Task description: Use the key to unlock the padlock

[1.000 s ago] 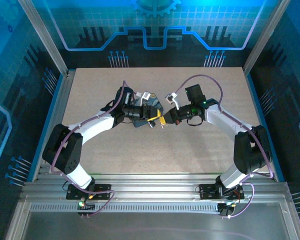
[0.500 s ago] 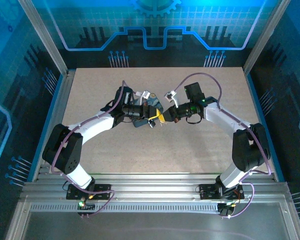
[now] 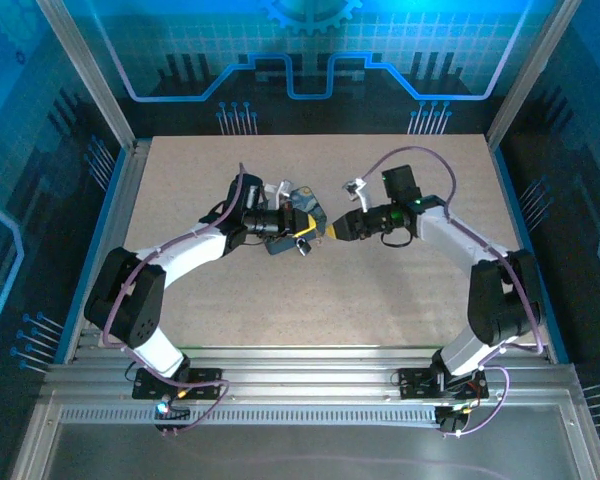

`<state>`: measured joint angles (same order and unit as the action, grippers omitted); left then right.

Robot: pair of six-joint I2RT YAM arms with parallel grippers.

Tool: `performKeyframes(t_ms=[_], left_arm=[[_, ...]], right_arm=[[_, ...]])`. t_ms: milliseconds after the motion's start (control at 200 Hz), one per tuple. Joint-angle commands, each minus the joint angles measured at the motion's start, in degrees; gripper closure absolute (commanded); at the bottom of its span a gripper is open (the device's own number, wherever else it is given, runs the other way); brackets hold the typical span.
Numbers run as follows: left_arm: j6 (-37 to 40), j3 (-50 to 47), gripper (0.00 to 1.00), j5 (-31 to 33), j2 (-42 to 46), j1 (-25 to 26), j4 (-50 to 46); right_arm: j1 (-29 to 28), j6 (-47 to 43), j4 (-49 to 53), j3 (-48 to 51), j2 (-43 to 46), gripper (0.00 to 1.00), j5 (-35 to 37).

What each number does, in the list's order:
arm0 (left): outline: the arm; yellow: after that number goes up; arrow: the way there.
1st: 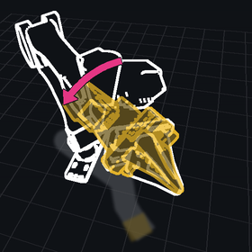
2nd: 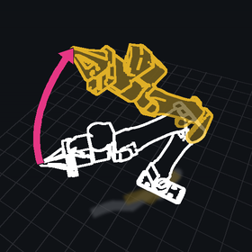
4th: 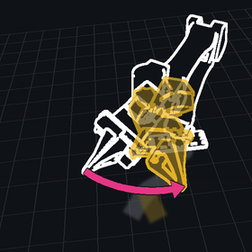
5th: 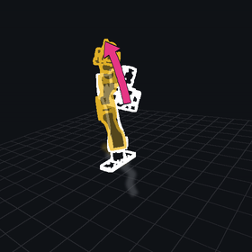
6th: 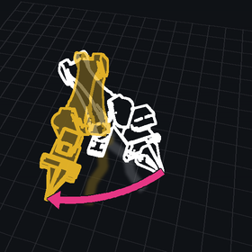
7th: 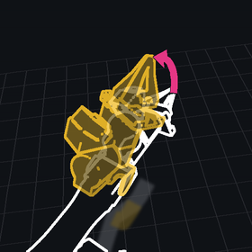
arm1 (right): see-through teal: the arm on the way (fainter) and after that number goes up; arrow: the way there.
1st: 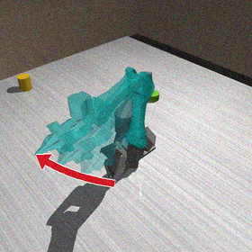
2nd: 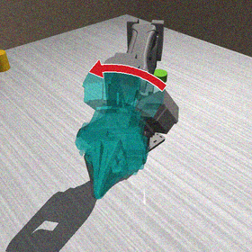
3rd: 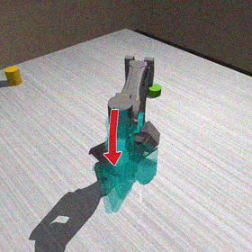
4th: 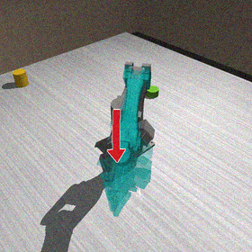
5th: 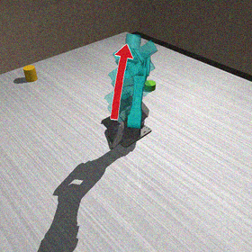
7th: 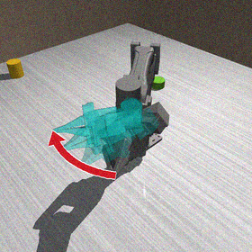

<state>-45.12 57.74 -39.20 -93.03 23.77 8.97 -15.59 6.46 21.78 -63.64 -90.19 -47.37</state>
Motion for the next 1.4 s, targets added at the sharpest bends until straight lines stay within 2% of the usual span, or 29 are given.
performKeyframes(t_ms=[0,170,260,355,565,1030,1151,1396], left_arm=[[-0.10,0.49,1.00,1.06,-0.40,-0.42,0.76],[-0.15,0.71,1.00,1.41,-0.40,-0.48,2.31],[-0.39,0.80,1.00,1.50,-0.39,-0.45,2.69],[-0.70,0.99,1.00,1.33,-0.57,-0.54,2.78],[-1.19,1.24,1.00,1.23,-0.29,-0.47,2.78],[-1.94,0.36,1.00,1.63,0.92,-0.41,2.78],[-2.18,0.36,1.00,1.45,0.90,-0.41,2.98],[-2.56,-0.14,1.00,1.58,1.44,-0.50,3.41]], right_arm=[[0.97,6.47,-2.22,1.81,3.04,0.59,-0.52],[-0.44,26.34,-16.97,8.06,3.50,0.62,-0.60],[-1.63,32.16,-24.05,11.33,4.68,0.60,0.02],[-2.80,31.88,-24.00,11.61,4.90,0.56,1.09],[-4.17,34.50,-28.56,12.13,3.10,0.56,0.91],[-6.42,35.57,-31.31,11.58,-0.16,0.63,1.01],[-6.46,36.14,-32.13,12.17,-0.25,0.69,1.23],[-5.85,40.10,-38.33,14.47,-1.13,0.89,-0.04]])
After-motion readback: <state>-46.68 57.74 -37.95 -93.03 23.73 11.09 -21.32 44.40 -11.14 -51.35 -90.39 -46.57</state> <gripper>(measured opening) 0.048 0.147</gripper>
